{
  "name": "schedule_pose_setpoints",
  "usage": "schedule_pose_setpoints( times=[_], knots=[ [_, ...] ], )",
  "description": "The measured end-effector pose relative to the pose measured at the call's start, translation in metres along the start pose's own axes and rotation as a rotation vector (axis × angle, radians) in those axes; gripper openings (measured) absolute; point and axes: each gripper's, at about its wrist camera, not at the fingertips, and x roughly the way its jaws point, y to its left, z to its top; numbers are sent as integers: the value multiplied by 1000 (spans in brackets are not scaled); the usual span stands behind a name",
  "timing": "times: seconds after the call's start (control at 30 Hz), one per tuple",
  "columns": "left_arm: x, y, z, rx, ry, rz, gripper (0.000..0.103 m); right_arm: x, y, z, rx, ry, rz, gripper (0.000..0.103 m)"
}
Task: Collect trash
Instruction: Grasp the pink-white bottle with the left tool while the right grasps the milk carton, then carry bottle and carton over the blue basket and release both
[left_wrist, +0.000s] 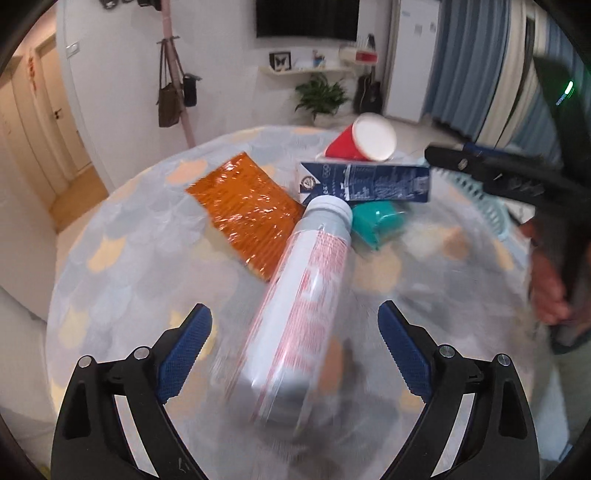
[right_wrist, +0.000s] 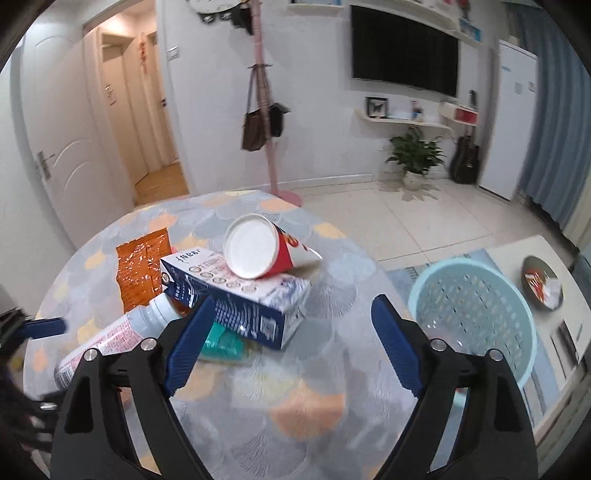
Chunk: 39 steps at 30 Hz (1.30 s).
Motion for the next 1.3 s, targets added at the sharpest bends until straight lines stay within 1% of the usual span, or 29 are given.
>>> schedule_pose_setpoints(
  times=[0.03, 0.1, 0.13, 0.17, 0.2, 0.23, 0.27, 0.4, 0.47, 0.5, 0.53, 0.57, 0.6, 0.63, 0.77, 0.83, 0.93, 1.0, 1.1, 1.2, 1.3],
  knots=[
    [8, -3, 4, 6, 14, 4, 87, 5, -2, 3, 3, 16, 25, 84],
    [21, -8, 10, 8, 40, 1, 80, 21, -8, 6, 17, 64, 109, 85],
    [25, -10, 11, 8, 52, -1, 71, 29, -10, 7, 19, 82, 137, 85],
    [30, -11, 12, 5, 69, 2, 66, 36, -10, 7, 22, 93, 148, 85],
    [34, -10, 12, 3, 77, 20, 63, 42, -9, 7, 21, 102, 151, 85],
    [36, -9, 11, 2, 80, 27, 56, 47, -9, 8, 19, 113, 156, 85],
    [36, -6, 10, -11, 75, 13, 52, 55, -9, 8, 22, 132, 170, 85],
    [26, 13, 3, -93, 51, -53, 48, 73, -8, 9, 33, 172, 225, 85],
    [22, 21, 0, -126, 40, -58, 47, 78, -4, 7, 25, 192, 255, 84],
    [18, 28, -4, -151, 33, -59, 47, 76, -4, 5, 19, 190, 257, 80],
    [17, 30, -5, -162, 28, -63, 47, 74, -1, 3, 10, 187, 264, 72],
    [15, 33, -6, -175, 22, -72, 47, 70, 2, 2, 2, 184, 287, 67],
    [12, 37, -9, -192, 17, -80, 47, 67, 4, 1, 1, 181, 302, 60],
    [9, 41, -11, -204, 11, -82, 47, 63, 5, -1, -1, 178, 309, 57],
    [5, 47, -17, -243, -10, -77, 47, 44, 18, -11, -38, 151, 300, 56],
    [3, 51, -19, -263, -20, -75, 47, 32, 27, -14, -47, 127, 278, 55],
    [-2, 56, -20, -283, -37, -75, 47, 5, 38, -23, -54, 71, 250, 55],
    [-5, 60, -20, -288, -50, -74, 47, -12, 42, -32, -66, 49, 237, 55],
    [-12, 58, -22, -284, -64, -73, 47, -40, 47, -57, -102, 28, 195, 55],
    [-14, 58, -25, -279, -72, -82, 47, -57, 45, -86, -106, 39, 141, 55],
    [-15, 52, -26, -271, -73, -93, 47, -63, 46, -109, -108, 53, 49, 55]
  ],
)
